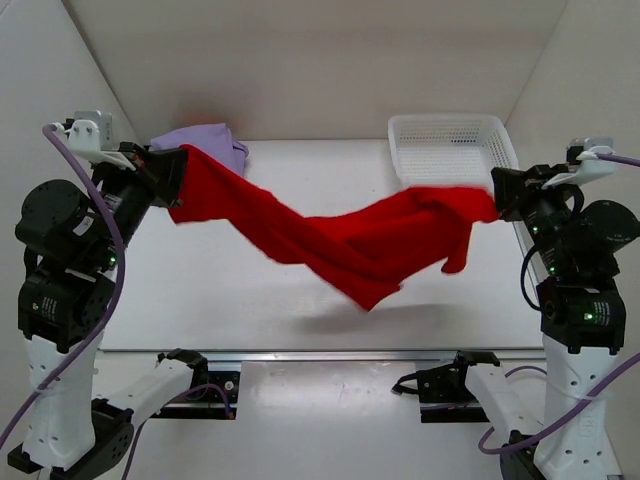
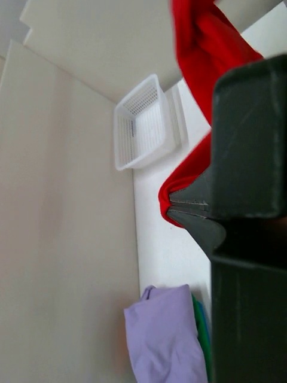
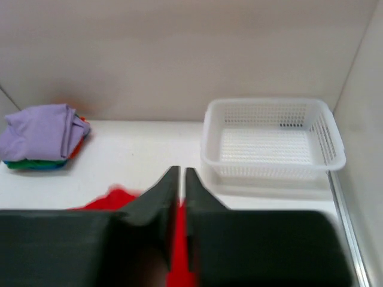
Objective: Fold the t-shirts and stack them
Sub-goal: Flatten out the tshirt
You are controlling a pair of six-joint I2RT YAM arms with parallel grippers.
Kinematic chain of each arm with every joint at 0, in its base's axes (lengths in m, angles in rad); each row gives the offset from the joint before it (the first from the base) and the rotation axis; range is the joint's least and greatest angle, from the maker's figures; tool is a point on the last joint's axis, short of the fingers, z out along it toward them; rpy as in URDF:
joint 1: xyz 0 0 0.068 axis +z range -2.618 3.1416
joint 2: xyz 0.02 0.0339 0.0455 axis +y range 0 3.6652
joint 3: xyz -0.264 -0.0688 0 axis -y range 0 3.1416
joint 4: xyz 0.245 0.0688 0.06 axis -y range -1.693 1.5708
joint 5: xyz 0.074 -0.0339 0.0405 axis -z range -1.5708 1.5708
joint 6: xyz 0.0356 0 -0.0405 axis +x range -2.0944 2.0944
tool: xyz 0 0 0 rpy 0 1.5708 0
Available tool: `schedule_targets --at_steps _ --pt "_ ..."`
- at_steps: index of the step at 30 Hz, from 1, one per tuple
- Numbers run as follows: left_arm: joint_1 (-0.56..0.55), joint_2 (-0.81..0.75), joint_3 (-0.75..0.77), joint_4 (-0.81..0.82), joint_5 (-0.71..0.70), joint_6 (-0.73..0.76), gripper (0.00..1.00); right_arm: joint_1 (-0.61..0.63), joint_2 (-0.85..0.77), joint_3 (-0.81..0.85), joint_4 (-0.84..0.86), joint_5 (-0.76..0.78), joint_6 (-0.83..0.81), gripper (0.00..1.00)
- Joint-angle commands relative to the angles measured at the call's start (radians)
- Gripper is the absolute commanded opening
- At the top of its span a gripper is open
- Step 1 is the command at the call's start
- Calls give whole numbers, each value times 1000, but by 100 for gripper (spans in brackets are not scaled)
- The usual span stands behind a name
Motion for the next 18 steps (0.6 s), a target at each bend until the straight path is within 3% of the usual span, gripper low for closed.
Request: schedule_targets --at_steps 1,9,14,17,18 --pt "-4 -22 14 -33 -74 37 0 5 12 -38 -51 60 -63 0" --pt "-8 -52 -48 -38 -68 45 0 -18 49 -91 -22 -27 -46 0" --pt "5 -78 -181 4 -48 39 0 27 100 -236 21 -274 6 0" --pt "11 -94 -242 27 -40 39 0 322 88 -464 154 -191 102 0" --pt "15 -89 -253 39 -40 37 0 475 97 -535 177 -147 116 1"
